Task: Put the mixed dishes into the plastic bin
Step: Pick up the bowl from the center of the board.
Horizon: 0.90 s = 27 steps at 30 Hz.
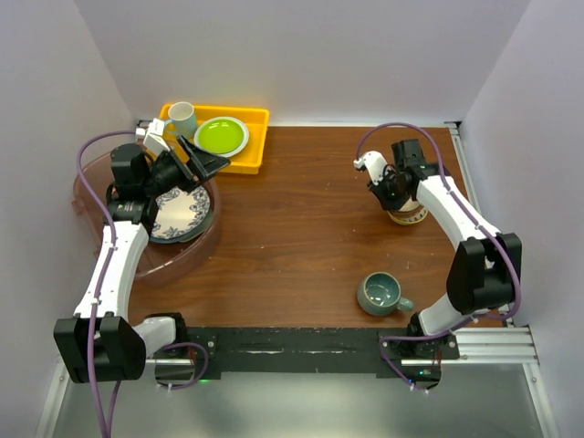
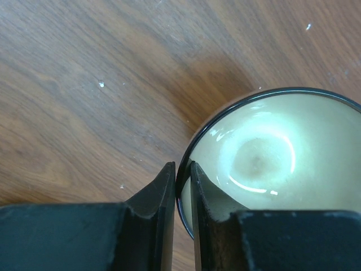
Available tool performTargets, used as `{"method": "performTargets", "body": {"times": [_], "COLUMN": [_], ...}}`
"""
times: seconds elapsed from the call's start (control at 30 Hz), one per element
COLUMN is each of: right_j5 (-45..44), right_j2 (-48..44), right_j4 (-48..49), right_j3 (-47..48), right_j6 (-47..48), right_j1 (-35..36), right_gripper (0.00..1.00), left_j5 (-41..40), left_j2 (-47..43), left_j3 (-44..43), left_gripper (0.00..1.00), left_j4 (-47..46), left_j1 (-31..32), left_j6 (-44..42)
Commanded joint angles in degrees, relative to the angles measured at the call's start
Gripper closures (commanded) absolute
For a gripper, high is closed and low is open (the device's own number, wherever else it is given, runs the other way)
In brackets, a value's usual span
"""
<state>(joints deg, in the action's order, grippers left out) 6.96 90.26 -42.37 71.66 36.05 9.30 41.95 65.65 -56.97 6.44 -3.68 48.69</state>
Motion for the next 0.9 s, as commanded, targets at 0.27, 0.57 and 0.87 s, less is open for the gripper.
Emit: {"method": "performTargets", "body": {"times": [0.27,0.57,0.87], "right_j5": [-0.63,1.73,5.52], "right_j2": [-7.20,-9.66,-11.42], "right_j4": [2.47,2.99,1.94], "right_j3": [1.64,3.05,6.12], "right_j6": [1.48,1.48,1.92], "right_j1": [-0.25,-0.25,-0.33], "right_gripper": [1.00,1.00,1.00], "left_j5": [0.32,0.58,-2.66], "left_j2": [-0.70,-0.08,3.60], "left_j3": [-0.07,-0.07,-2.44], "left_gripper": [0.05,0.05,0.05], "left_j4": [-3.10,-3.88,-2.39], "left_j1": [0.43,1.39,8.94], "left_j6": [0.53,1.06,2.38]}}
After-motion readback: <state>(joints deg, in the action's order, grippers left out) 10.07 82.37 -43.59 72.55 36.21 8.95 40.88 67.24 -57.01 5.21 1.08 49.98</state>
